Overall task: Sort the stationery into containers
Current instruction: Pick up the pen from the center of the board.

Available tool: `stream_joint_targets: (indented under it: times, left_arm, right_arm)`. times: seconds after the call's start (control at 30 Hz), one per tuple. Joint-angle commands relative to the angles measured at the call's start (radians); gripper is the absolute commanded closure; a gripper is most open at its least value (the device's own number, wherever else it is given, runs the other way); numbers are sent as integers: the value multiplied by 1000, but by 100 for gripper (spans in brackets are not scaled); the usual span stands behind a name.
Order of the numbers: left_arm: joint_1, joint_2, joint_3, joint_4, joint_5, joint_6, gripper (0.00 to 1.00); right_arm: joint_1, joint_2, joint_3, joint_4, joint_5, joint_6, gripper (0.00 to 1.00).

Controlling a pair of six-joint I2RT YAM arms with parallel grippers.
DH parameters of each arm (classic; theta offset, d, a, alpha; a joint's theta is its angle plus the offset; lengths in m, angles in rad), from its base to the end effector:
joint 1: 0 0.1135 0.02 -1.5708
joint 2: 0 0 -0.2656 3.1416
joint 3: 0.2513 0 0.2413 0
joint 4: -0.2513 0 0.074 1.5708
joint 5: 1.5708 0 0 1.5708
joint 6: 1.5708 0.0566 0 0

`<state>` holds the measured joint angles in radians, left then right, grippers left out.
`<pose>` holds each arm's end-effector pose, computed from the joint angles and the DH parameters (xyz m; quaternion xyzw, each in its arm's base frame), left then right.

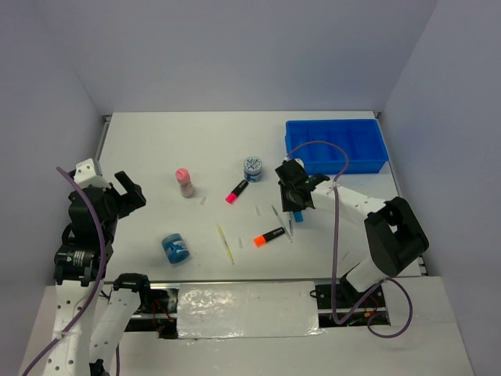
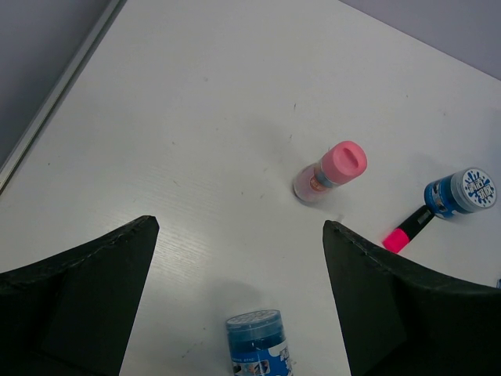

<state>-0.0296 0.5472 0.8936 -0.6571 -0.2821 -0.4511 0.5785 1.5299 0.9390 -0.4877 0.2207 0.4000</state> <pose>0.1153 0.0123 0.3482 -0.2483 0.7649 -0.0285 0.5936 0.2561 0.1524 0.1846 -0.0592 0.9625 0.0195 0.2639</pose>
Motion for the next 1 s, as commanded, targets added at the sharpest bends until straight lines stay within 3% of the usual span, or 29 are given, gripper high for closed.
stream_joint_targets:
  times: [0.0,0.5,0.7,0.8,0.97]
  left_arm:
    - [3,2,-7,43,11,-1,1]
    - [3,7,-7,43,14,-1,1]
    - [3,13,-7,47,18,-3,1]
    - [3,29,-2,45,11,-4,1]
    - [3,129,31,43,63,-38,1]
  right_arm:
    - [6,18,-11,54,8,19,66]
    - [6,118,-29,89,12,28,69]
    - [7,141,-42,104,3,36,86]
    - [6,128,-37,97,5,36,88]
    - [6,14,47,-3,72,8,100]
